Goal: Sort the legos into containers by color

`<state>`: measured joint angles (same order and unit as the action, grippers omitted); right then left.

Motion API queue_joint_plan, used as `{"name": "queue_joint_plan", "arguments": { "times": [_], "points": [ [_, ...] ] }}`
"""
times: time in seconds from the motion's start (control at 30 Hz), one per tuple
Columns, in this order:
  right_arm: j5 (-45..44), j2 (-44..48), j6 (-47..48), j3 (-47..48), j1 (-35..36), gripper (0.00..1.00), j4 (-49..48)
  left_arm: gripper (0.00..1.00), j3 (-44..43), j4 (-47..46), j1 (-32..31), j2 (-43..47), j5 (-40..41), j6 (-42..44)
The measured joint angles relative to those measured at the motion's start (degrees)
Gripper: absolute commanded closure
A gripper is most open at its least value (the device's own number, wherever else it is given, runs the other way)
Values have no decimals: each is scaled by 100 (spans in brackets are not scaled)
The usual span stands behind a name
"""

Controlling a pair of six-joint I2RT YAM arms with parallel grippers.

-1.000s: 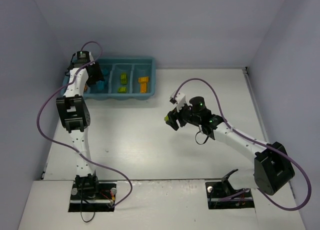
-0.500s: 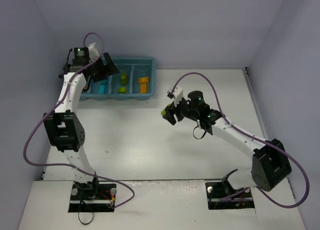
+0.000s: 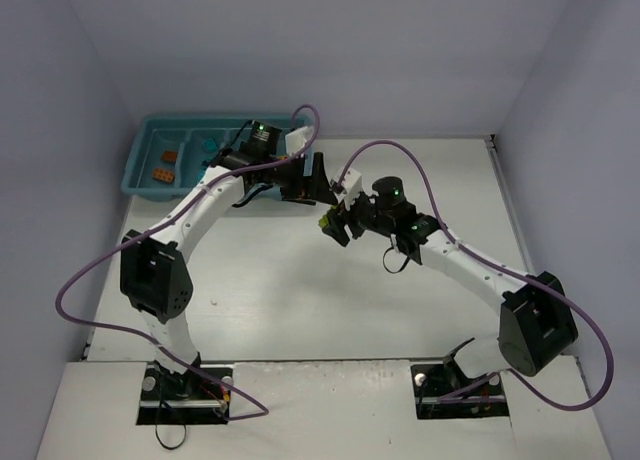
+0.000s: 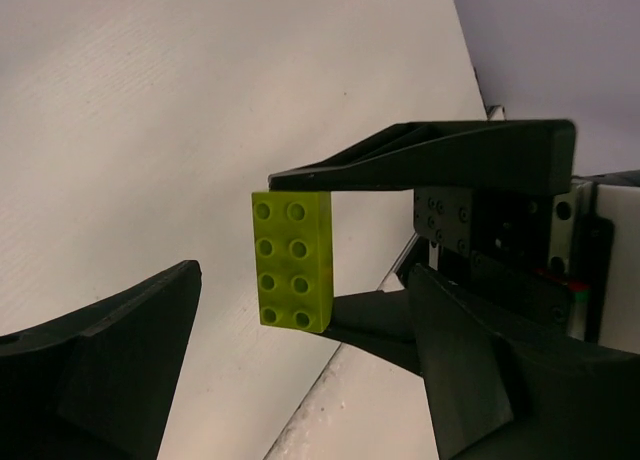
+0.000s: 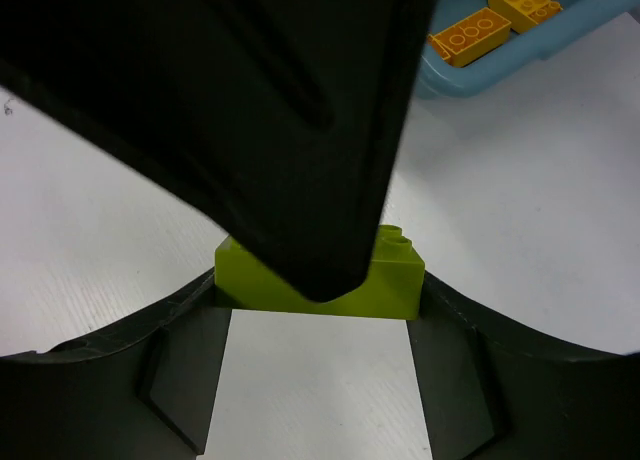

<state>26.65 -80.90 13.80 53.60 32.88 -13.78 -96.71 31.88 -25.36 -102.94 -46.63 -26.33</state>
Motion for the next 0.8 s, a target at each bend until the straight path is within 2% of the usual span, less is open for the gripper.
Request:
{"name": "queue_joint_plan", "arguments": {
  "times": [0.33, 0.53, 0.57, 0.63, 0.67, 0.7, 0.77, 0.8],
  "points": [
    [22, 44, -2, 9, 0, 97, 0, 24, 4, 531, -160, -70, -42, 365],
    [39, 142, -2, 7, 0, 96, 20, 34, 153, 435, -323, -118, -205, 315],
    [46, 153, -2, 4, 0, 96, 55, 42, 177, 389, -352, -138, -223, 297],
    [63, 153, -2, 2, 9, 96, 85, 51, 219, 350, -391, -188, -258, 236],
    [66, 153, -4, 0, 13, 96, 87, 60, 236, 332, -396, -203, -267, 208],
    [66, 157, -4, -4, 15, 94, 85, 83, 251, 323, -396, -219, -271, 177],
    [42, 188, 17, -20, 15, 80, 94, 97, 269, 332, -396, -232, -188, 125],
    [37, 195, 17, -26, 15, 70, 70, 98, 269, 321, -387, -232, -219, 83]
  ]
}}
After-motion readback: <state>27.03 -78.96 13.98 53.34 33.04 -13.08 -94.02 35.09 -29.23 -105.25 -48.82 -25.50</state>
